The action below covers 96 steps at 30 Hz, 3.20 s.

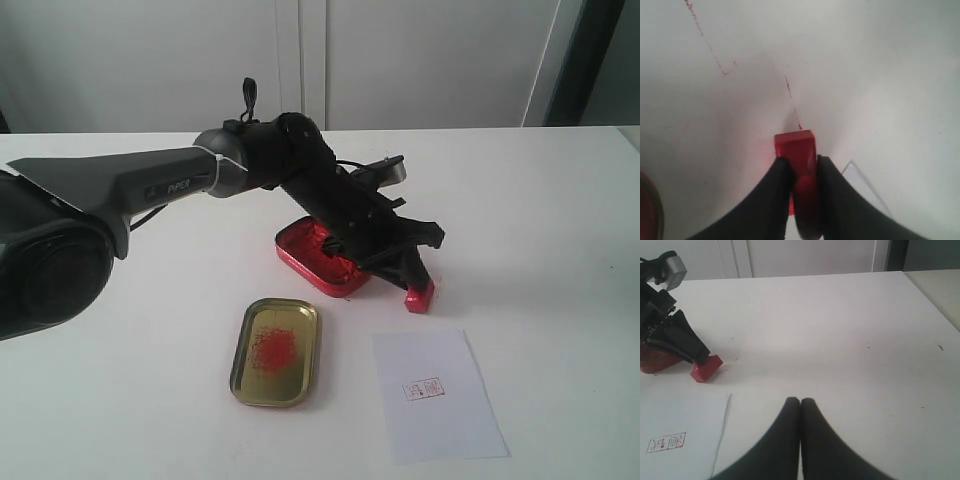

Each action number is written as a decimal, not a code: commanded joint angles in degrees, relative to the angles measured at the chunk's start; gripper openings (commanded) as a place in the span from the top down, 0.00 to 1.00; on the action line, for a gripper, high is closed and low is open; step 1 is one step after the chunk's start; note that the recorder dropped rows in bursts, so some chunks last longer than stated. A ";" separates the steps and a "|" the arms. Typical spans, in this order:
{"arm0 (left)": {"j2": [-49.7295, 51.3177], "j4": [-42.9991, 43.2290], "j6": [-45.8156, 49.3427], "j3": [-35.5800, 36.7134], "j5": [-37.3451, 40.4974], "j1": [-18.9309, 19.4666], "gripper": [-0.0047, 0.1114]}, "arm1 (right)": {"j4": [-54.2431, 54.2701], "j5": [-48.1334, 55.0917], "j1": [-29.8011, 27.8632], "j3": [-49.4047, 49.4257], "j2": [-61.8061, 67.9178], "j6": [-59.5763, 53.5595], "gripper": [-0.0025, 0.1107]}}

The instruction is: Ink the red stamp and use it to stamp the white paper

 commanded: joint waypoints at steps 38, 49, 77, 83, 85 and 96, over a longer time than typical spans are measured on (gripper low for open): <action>-5.20 5.42 0.36 0.44 3.16 2.56 0.96 | -0.46 -0.81 -0.32 0.23 -0.23 -0.04 0.98; -9.61 19.76 -3.41 0.44 7.01 2.65 0.96 | -0.46 -0.81 -0.32 0.23 -0.23 -0.04 0.98; -13.72 41.15 -23.86 0.99 24.90 23.88 0.96 | -0.46 -0.81 -0.32 0.23 -0.23 -0.04 0.98; -15.70 43.76 -23.29 6.18 24.90 24.90 0.96 | -0.46 -0.81 -0.32 0.23 -0.23 -0.04 0.98; -16.63 44.70 -23.29 8.70 24.90 25.06 0.96 | -0.46 -0.81 -0.32 0.23 -0.23 -0.04 0.98; -26.59 48.82 -23.44 23.66 22.74 25.15 0.96 | -0.46 -0.81 -0.32 0.23 -0.23 -0.04 0.98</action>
